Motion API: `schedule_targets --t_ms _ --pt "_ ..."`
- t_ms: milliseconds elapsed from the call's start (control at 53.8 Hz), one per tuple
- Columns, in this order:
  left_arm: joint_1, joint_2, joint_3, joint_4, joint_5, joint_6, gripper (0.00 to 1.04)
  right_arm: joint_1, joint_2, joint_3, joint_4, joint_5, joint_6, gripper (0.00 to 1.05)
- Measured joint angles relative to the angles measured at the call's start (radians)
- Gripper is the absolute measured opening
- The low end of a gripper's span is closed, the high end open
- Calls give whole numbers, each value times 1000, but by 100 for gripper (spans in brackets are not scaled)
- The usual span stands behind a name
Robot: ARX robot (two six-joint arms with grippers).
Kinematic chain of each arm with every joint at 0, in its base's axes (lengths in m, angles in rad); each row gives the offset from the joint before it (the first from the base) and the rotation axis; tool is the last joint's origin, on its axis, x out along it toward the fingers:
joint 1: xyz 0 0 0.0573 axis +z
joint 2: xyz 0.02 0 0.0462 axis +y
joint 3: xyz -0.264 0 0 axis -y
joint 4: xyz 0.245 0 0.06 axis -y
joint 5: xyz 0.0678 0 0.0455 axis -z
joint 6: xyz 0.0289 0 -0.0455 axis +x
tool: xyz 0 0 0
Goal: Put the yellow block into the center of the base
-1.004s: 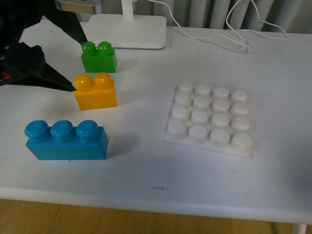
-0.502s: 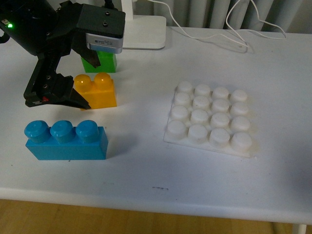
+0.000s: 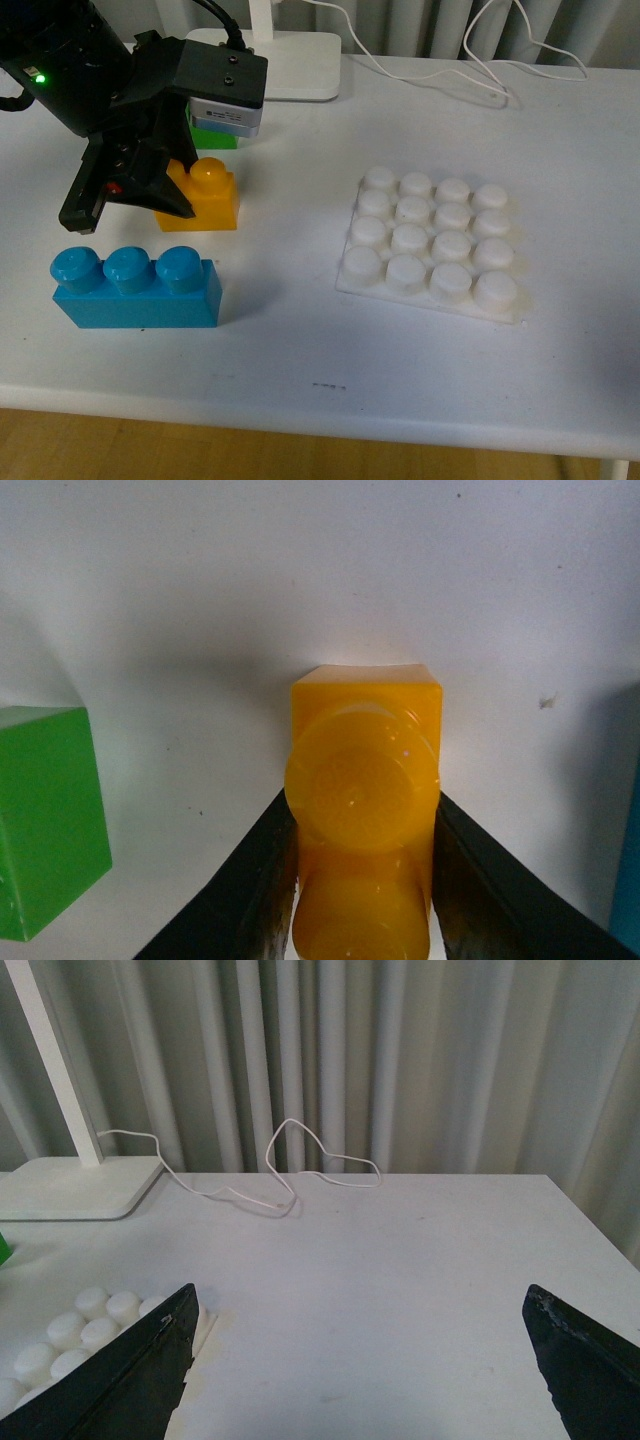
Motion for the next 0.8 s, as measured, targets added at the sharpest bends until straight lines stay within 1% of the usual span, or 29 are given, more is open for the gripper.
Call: schedule_targets --t_ms 19,56,93,186,298,409,577,800 --pt "0 0 0 2 0 0 35 0 0 0 0 0 0 95" --pt "0 0 0 3 0 0 33 0 0 0 0 0 0 95" --pt "-2 -3 0 1 3 0 32 0 0 0 0 0 0 95" --pt "-8 -12 1 -14 11 -2 32 0 0 0 0 0 0 95" --pt "-36 -39 17 -46 14 -1 32 0 0 0 0 0 0 95" --pt "-77 -70 58 -56 48 -17 32 0 0 0 0 0 0 95" --pt "-147 -80 120 -60 60 -38 32 0 0 0 0 0 0 95" --pt "-236 -26 202 -41 100 -85 32 0 0 0 0 0 0 95"
